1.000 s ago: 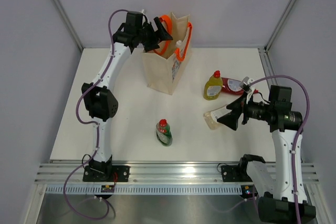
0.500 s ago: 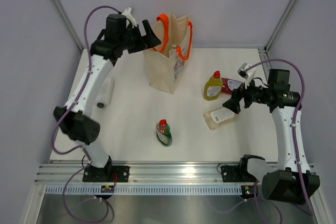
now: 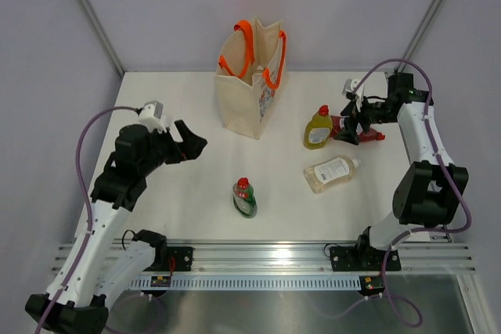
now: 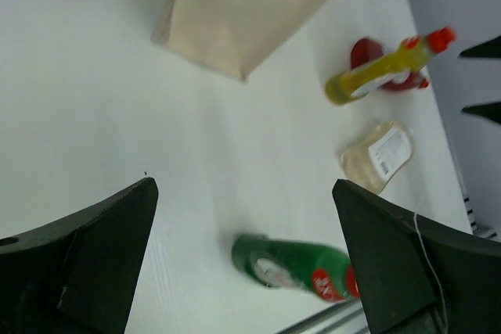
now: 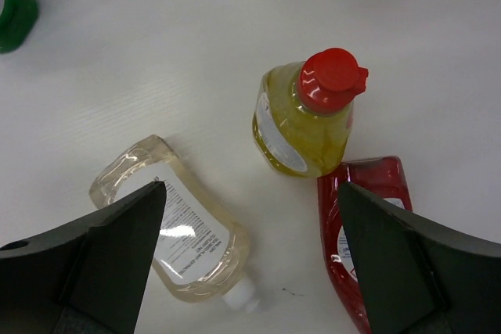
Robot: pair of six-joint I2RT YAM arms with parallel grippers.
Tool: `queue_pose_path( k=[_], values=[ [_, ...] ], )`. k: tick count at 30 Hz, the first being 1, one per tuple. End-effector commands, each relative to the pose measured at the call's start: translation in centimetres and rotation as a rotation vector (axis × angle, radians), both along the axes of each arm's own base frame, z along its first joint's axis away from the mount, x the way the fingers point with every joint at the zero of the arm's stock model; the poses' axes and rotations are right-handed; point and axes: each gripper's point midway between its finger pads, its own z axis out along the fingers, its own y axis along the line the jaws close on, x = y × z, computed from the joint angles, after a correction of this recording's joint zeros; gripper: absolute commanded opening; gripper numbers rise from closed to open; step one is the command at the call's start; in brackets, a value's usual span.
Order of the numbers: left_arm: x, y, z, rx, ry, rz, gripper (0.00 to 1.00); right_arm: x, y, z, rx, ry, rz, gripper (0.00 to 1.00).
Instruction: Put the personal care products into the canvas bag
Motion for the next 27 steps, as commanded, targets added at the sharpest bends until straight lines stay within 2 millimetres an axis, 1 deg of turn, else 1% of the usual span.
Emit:
queue_pose_path(
  k=[1, 2, 3, 4, 5, 6, 7, 8, 9, 10, 11, 12, 13, 14, 15, 17, 18, 20, 21, 23, 24, 25, 27],
  values=[
    [-1.7, 1.0, -2.8, -0.040, 0.024, 0.062, 0.99, 2.3, 0.7, 0.4, 0.008, -0.098, 0.100, 0.99],
    [-2.8, 1.2, -2.7, -0.069, 0.007, 0.070, 0.99, 2.9, 0.7, 0.0, 0.002, -0.105, 0.106, 0.99],
    [-3.3, 1.3, -4.2, -0.074, 0.035, 0.074, 0.99, 3.5, 0.8, -0.8, 0.001, -0.093, 0.107, 1.00],
    [-3.9, 1.3, -4.5, -0.086, 0.038, 0.069, 0.99, 3.9, 1.0, -1.1, -0.006, -0.097, 0.115, 1.00],
    [-4.8, 1.4, -4.6, -0.109, 0.034, 0.074, 0.99, 4.5, 1.1, -1.9, -0.005, -0.088, 0.121, 1.00],
    [-5.2, 1.5, -5.8, -0.112, 0.058, 0.081, 0.99, 4.9, 1.3, -1.9, -0.003, -0.092, 0.124, 0.99],
    [-5.5, 1.6, -6.1, -0.120, 0.061, 0.086, 0.99, 5.3, 1.4, -2.2, -0.002, -0.090, 0.127, 1.00],
    [-5.9, 1.6, -6.4, -0.138, 0.068, 0.094, 0.99, 5.8, 1.6, -3.0, 0.001, -0.078, 0.132, 1.00],
    [-6.2, 1.8, -6.2, -0.153, 0.048, 0.100, 0.99, 6.3, 1.6, -2.9, 0.003, -0.082, 0.131, 1.00],
    [-6.4, 1.8, -6.8, -0.160, 0.056, 0.107, 0.99, 6.7, 1.6, -3.1, 0.004, -0.083, 0.134, 1.00],
    [-6.4, 1.8, -6.8, -0.173, 0.051, 0.113, 0.99, 6.8, 1.8, -3.3, 0.005, -0.081, 0.142, 0.99],
    [-6.5, 1.9, -6.6, -0.183, 0.039, 0.114, 0.99, 7.1, 1.9, -4.1, 0.006, -0.071, 0.152, 0.99],
    [-6.5, 1.8, -6.7, -0.186, 0.040, 0.115, 0.99, 7.4, 2.0, -4.1, 0.006, -0.078, 0.163, 0.99],
    [-6.5, 1.8, -6.7, -0.188, 0.038, 0.112, 0.99, 7.1, 2.3, -4.9, 0.010, -0.049, 0.180, 0.98],
    [-6.5, 1.7, -6.7, -0.187, 0.039, 0.109, 0.99, 7.3, 2.6, -4.9, 0.004, -0.070, 0.205, 0.97],
    [-6.4, 1.6, -6.7, -0.183, 0.046, 0.101, 0.99, 6.8, 3.1, -5.8, 0.014, -0.035, 0.229, 0.96],
    [-6.4, 1.5, -6.8, -0.181, 0.052, 0.096, 0.99, 6.6, 3.8, -5.8, 0.010, -0.051, 0.268, 0.95],
    [-6.3, 1.3, -7.1, -0.181, 0.073, 0.088, 0.99, 5.6, 4.7, -6.4, 0.021, -0.026, 0.310, 0.93],
    [-6.3, 1.2, -7.0, -0.183, 0.076, 0.085, 0.99, 5.2, 5.5, -6.9, 0.014, -0.029, 0.342, 0.92],
    [-6.2, 1.0, -7.0, -0.195, 0.082, 0.081, 0.99, 5.2, 5.6, -7.3, 0.000, -0.041, 0.343, 0.88],
    [-6.2, 0.9, -6.9, -0.201, 0.082, 0.078, 0.99, 4.5, 6.8, -7.8, 0.003, -0.020, 0.362, 0.85],
    [-6.2, 0.8, -6.7, -0.209, 0.076, 0.077, 0.99, 4.7, 6.9, -7.8, 0.004, -0.032, 0.361, 0.79],
    [-6.2, 0.8, -6.5, -0.213, 0.070, 0.072, 0.99, 4.3, 7.1, -7.9, 0.022, -0.014, 0.355, 0.70]
  ],
)
